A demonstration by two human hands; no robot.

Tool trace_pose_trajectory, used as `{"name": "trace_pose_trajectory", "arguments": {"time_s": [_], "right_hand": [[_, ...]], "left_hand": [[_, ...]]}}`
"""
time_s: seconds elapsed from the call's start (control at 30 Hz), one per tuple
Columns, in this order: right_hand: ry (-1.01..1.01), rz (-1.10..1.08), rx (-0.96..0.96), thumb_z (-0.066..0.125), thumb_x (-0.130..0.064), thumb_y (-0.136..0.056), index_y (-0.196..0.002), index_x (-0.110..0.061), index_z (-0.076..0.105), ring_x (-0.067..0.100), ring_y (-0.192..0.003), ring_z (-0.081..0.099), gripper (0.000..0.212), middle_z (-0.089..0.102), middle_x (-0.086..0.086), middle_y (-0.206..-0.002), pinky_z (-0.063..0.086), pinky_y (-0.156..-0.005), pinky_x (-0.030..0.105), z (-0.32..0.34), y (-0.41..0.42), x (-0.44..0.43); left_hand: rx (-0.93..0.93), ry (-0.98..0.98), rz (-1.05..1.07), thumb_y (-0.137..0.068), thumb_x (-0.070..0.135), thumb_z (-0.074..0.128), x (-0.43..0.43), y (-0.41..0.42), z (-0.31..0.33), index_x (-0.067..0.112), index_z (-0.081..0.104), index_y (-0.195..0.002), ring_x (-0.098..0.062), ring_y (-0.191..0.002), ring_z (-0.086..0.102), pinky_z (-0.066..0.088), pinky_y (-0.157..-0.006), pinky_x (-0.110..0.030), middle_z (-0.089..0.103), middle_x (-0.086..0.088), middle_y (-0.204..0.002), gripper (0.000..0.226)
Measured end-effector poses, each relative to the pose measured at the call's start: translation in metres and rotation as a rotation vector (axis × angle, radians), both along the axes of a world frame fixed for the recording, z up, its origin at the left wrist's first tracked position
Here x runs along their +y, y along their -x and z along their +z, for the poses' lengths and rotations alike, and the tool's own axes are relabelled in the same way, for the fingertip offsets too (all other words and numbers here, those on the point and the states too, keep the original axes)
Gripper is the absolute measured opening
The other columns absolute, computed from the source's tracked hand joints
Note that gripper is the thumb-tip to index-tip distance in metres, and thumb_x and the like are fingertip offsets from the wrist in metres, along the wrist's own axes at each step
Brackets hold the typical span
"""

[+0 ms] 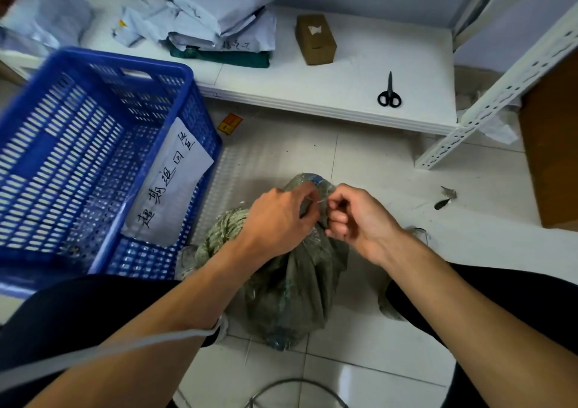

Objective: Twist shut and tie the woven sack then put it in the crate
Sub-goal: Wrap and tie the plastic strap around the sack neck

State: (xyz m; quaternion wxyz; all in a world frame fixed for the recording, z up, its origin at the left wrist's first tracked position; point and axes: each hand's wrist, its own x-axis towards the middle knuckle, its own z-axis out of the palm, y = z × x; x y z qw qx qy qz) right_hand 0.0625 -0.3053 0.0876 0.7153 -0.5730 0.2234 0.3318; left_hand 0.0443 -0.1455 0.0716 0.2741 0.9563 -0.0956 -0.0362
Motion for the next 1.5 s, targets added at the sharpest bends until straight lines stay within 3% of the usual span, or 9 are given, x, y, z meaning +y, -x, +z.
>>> {"name": "trace_pose_trajectory", "arguments": {"time_s": [0.3,0.5,0.7,0.77,0.9,1.0,1.17,1.33,1.5], "right_hand": [[-0.235,-0.144,-0.037,0.042,-0.016,-0.092,-0.060,-0.018,0.044,0.010,-0.036,0.027,0.032,0.031,-0.006,-0.044,0.044,-0.053,0.026,0.018,-0.016,-0.025],[-0.377,-0.211,-0.030,0.042,-0.015,-0.088,-0.061,-0.017,0.041,0.009,-0.033,0.024,0.027,0.028,-0.006,-0.044,0.042,-0.047,0.024,0.026,-0.021,-0.038],[-0.399,-0.221,-0.075,0.040,-0.016,-0.092,-0.062,-0.017,0.041,0.009,-0.033,0.026,0.030,0.028,-0.006,-0.044,0.043,-0.048,0.024,0.030,-0.024,-0.041],[-0.352,-0.196,-0.102,0.040,-0.016,-0.092,-0.062,-0.017,0.042,0.011,-0.035,0.026,0.030,0.029,-0.005,-0.045,0.044,-0.050,0.025,0.027,-0.023,-0.042],[-0.258,-0.188,-0.143,0.041,-0.021,-0.094,-0.065,-0.017,0.045,0.013,-0.039,0.027,0.030,0.033,-0.003,-0.050,0.044,-0.054,0.028,0.022,-0.021,-0.038],[-0.164,-0.094,-0.206,0.047,-0.036,-0.098,-0.075,-0.018,0.052,0.014,-0.044,0.034,0.030,0.043,-0.001,-0.058,0.049,-0.058,0.029,0.020,-0.016,-0.032],[0.345,0.274,-0.523,0.062,-0.053,-0.093,-0.086,-0.009,0.060,0.018,-0.049,0.051,0.045,0.060,0.002,-0.064,0.048,-0.058,0.029,0.010,0.001,-0.014],[0.692,0.416,-0.593,0.059,-0.041,-0.098,-0.058,-0.012,0.058,0.014,-0.047,0.054,0.049,0.056,-0.001,-0.049,0.051,-0.059,0.036,0.002,0.005,-0.009],[0.761,0.495,-0.494,0.052,-0.033,-0.100,-0.069,-0.011,0.067,0.012,-0.044,0.060,0.041,0.068,0.003,-0.059,0.051,-0.057,0.026,0.002,0.003,-0.010]], "left_hand": [[0.044,0.010,-0.017,-0.103,0.034,0.051,-0.001,0.000,-0.001,0.023,0.056,-0.107,-0.015,-0.048,0.061,0.049,-0.049,-0.028,0.066,0.001,-0.064,0.013],[0.107,0.001,-0.014,-0.099,0.037,0.054,0.000,-0.007,0.008,0.026,0.054,-0.106,-0.018,-0.059,0.066,0.059,-0.061,-0.037,0.071,0.001,-0.074,0.012],[0.156,-0.078,-0.138,-0.099,0.037,0.058,0.000,-0.004,0.011,0.028,0.043,-0.130,-0.023,-0.070,0.063,0.047,-0.066,-0.033,0.060,0.006,-0.086,0.037],[0.196,-0.107,-0.156,-0.097,0.035,0.063,0.000,-0.002,0.009,0.029,0.037,-0.135,-0.020,-0.074,0.061,0.043,-0.067,-0.033,0.059,0.006,-0.092,0.047],[0.134,-0.051,-0.018,-0.091,0.034,0.067,0.002,-0.003,0.008,0.025,0.044,-0.129,-0.022,-0.079,0.064,0.056,-0.073,-0.039,0.063,0.004,-0.095,0.045],[0.116,-0.028,0.001,-0.089,0.033,0.068,0.000,-0.003,0.009,0.023,0.050,-0.128,-0.022,-0.081,0.066,0.058,-0.075,-0.039,0.069,0.001,-0.098,0.044],[0.051,-0.013,-0.046,-0.088,0.026,0.066,-0.007,0.003,0.006,0.018,0.052,-0.122,-0.024,-0.074,0.065,0.053,-0.066,-0.035,0.070,0.000,-0.097,0.038],[-0.027,-0.014,-0.055,-0.090,0.036,0.067,-0.006,0.004,0.005,0.017,0.057,-0.117,-0.022,-0.071,0.066,0.054,-0.066,-0.035,0.070,0.002,-0.089,0.035],[-0.015,0.022,-0.030,-0.090,0.041,0.067,-0.006,0.005,0.006,0.021,0.059,-0.117,-0.018,-0.070,0.067,0.058,-0.068,-0.036,0.073,0.004,-0.086,0.035]]}}
